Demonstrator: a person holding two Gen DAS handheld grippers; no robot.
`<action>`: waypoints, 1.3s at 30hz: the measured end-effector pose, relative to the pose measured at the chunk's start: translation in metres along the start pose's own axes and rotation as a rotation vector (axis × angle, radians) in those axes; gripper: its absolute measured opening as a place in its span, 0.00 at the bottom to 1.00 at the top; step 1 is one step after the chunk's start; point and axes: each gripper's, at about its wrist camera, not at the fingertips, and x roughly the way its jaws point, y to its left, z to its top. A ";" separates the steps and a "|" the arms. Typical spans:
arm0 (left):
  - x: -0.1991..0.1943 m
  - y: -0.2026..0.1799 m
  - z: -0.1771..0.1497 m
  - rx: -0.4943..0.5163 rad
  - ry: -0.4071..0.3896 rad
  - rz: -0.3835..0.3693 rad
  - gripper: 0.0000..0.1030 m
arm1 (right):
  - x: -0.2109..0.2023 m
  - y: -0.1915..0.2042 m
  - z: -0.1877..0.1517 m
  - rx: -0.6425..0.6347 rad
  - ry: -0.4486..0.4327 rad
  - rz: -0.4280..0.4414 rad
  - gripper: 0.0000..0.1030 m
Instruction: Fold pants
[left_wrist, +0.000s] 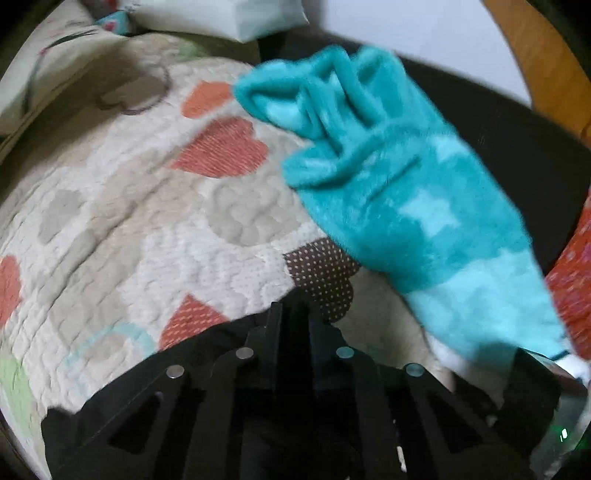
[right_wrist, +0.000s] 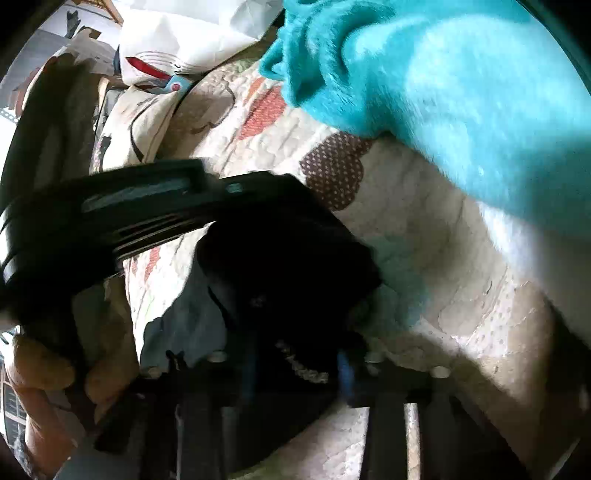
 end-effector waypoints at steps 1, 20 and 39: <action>-0.010 0.004 -0.003 -0.017 -0.019 -0.001 0.11 | -0.002 0.004 -0.001 -0.013 0.001 0.022 0.21; -0.185 0.152 -0.163 -0.563 -0.414 -0.192 0.11 | -0.022 0.188 -0.100 -0.670 0.123 0.205 0.16; -0.155 0.272 -0.302 -1.052 -0.452 -0.249 0.17 | 0.040 0.235 -0.228 -1.188 0.176 0.014 0.47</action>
